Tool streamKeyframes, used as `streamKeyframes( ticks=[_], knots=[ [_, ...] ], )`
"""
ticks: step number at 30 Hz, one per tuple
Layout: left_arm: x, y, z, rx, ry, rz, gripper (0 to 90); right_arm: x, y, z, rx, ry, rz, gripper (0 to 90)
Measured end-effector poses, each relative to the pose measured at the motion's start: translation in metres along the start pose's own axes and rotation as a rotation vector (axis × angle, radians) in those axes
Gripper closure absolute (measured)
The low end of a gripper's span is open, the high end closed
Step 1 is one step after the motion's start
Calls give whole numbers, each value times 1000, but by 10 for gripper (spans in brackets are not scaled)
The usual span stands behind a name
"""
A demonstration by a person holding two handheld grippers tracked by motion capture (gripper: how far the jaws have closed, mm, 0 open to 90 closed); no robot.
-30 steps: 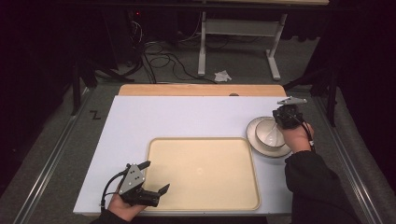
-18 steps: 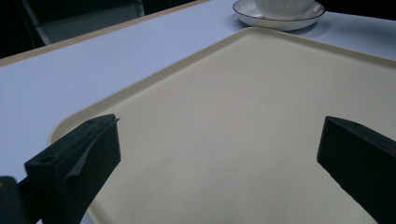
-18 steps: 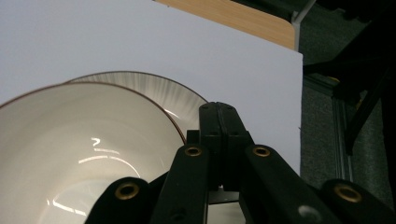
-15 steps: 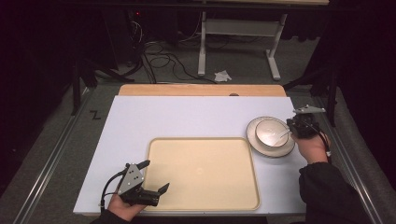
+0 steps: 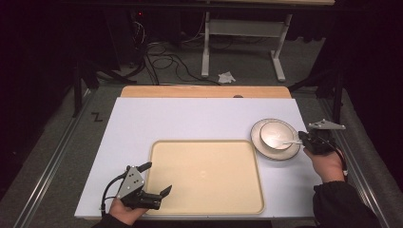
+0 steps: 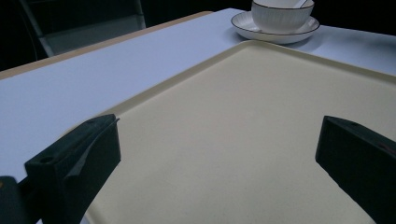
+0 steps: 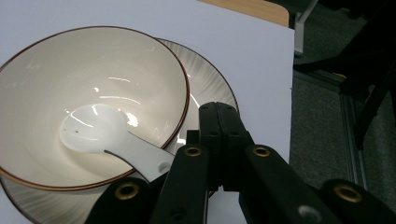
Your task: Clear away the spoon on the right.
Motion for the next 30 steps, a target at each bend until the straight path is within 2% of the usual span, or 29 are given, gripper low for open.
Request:
streamKeyframes(
  ticks=[6,12,17,22,28,29,30],
  knots=[
    [1,-1,-1,-12,-5,-1,7,-7,-7,1,-25,4,10,900],
    [2,-4,-3,-55,-12,-13,7,-6,-13,13,-55,11,-3,900],
    [2,-5,-3,-54,-1,-20,7,7,-20,25,-104,20,-33,900],
    [2,-5,-3,-55,-8,-23,2,25,-26,34,-149,15,-51,900],
    [2,-5,-3,-53,-9,-21,2,43,-32,40,-185,10,-71,900],
    [2,-5,-3,-53,-10,-20,2,50,-33,41,-193,3,-80,900],
    [2,-5,-2,-50,-9,-18,2,50,-33,41,-193,3,-80,900]
  ],
)
Point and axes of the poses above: each handheld gripper's, and its own axes: y roughly forward along the jaws, z roughly out of its underside, x roughly to its left, the point moved 3 cm from there along y, roughly forward along the jaws, and after that the axes turned 1 degree about -y, right-handed, at the moved point
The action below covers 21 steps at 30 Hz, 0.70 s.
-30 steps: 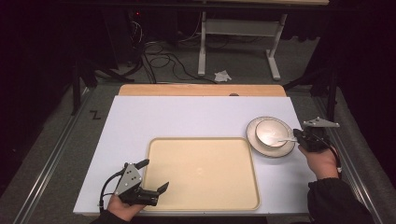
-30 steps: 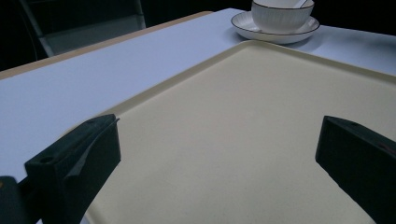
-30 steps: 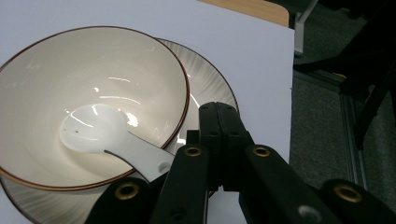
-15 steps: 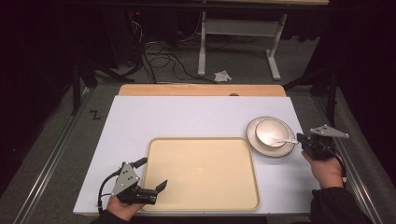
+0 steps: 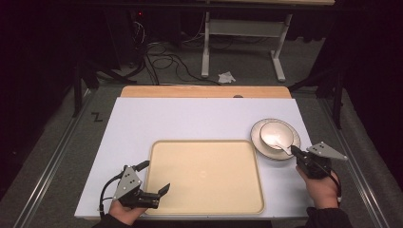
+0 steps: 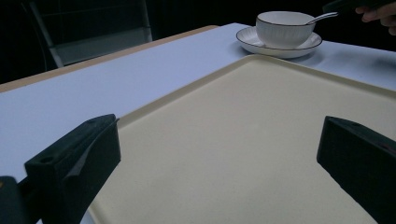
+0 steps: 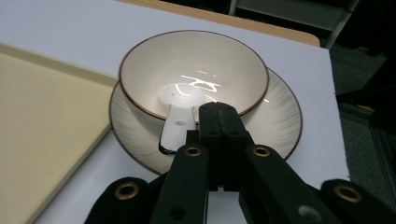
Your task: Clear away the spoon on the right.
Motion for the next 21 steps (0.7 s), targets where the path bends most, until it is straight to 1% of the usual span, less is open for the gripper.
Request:
streamKeyframes(
  ticks=[3,5,8,9,11,12,13,14,15,17,18,19,21],
  knots=[
    [0,0,0,6,1,5,7,8,-2,0,-16,-16,-8,900],
    [0,0,0,3,2,4,9,11,-5,0,-29,-20,7,900],
    [0,1,0,2,2,5,9,14,-12,-2,-64,-9,19,866],
    [0,1,0,4,1,4,9,15,-14,-5,-76,-13,23,851],
    [-1,2,1,4,1,3,9,18,-17,-11,-97,-7,28,809],
    [-1,1,1,7,4,2,9,20,-19,-17,-124,8,34,763],
    [-1,1,1,5,5,0,9,20,-19,-17,-124,8,34,763],
    [-2,1,1,3,6,-2,9,21,-19,-20,-139,29,41,726],
    [-2,1,1,5,4,-2,6,22,-19,-24,-158,57,36,682],
    [-2,1,1,4,-1,-3,6,24,-17,-29,-183,111,9,632],
    [-2,1,1,2,-6,-1,5,25,-16,-30,-190,124,-6,609],
    [-1,1,1,0,-9,1,5,27,-15,-29,-193,135,-32,585],
    [-1,0,1,-2,-10,0,5,27,-15,-25,-193,140,-47,548]
  ],
)
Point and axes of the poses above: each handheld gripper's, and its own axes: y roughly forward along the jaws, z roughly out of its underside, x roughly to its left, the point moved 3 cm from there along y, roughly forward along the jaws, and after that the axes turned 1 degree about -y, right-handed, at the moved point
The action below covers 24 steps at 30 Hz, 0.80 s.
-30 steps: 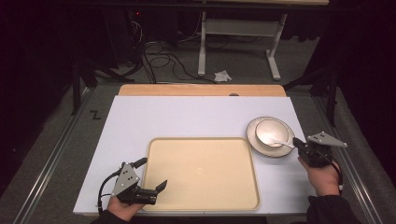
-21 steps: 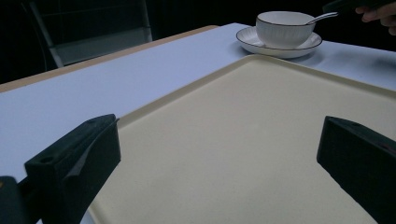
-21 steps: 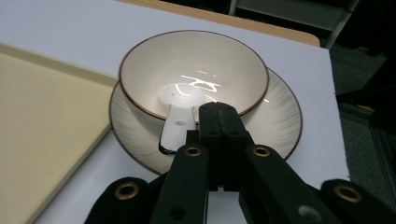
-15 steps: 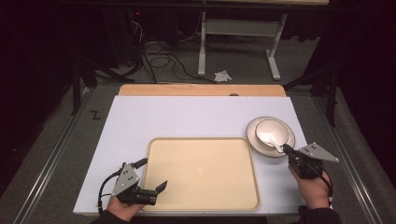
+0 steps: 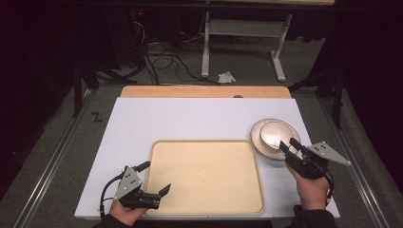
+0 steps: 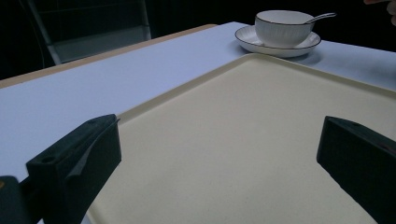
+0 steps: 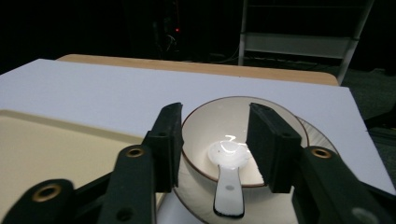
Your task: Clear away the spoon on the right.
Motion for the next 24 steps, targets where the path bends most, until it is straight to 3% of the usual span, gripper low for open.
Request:
streamKeyframes(
  ticks=[2,7,14,17,24],
  knots=[
    [1,0,-1,-5,-2,-2,5,-4,-2,8,1,24,-20,509],
    [-2,0,-2,-3,7,1,4,-17,-5,23,9,134,-24,412],
    [-1,0,0,6,8,5,4,-21,0,27,31,193,-19,403],
    [-1,0,0,7,11,9,4,-19,3,29,42,195,-26,424],
    [-2,1,0,12,17,13,4,-17,5,29,46,275,-49,499]
  ],
)
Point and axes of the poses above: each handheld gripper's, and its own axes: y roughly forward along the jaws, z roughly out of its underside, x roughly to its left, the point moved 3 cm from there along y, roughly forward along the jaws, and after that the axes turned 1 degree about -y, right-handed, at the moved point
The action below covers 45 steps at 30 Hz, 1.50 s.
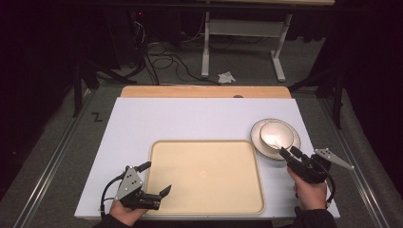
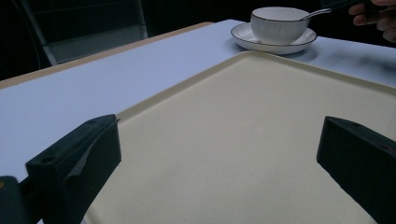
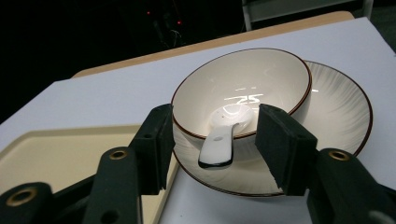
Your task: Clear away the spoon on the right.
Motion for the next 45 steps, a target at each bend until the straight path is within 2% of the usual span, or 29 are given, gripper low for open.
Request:
streamKeyframes(
  ticks=[5,9,12,18,25,32,45],
  knots=[
    [0,0,0,2,-1,1,5,-3,2,2,31,87,-5,552],
    [-1,1,1,10,7,6,5,-3,4,3,42,112,-13,582],
    [-1,2,1,12,9,8,5,-4,6,4,55,149,-47,610],
    [-2,2,1,12,10,10,5,-7,8,6,85,188,-63,655],
    [-2,2,1,13,11,12,5,-7,8,7,84,188,-76,757],
    [-3,2,1,16,13,13,6,-9,6,7,84,179,-67,853],
    [-3,2,1,18,16,14,7,-8,4,5,68,99,-31,871]
  ],
)
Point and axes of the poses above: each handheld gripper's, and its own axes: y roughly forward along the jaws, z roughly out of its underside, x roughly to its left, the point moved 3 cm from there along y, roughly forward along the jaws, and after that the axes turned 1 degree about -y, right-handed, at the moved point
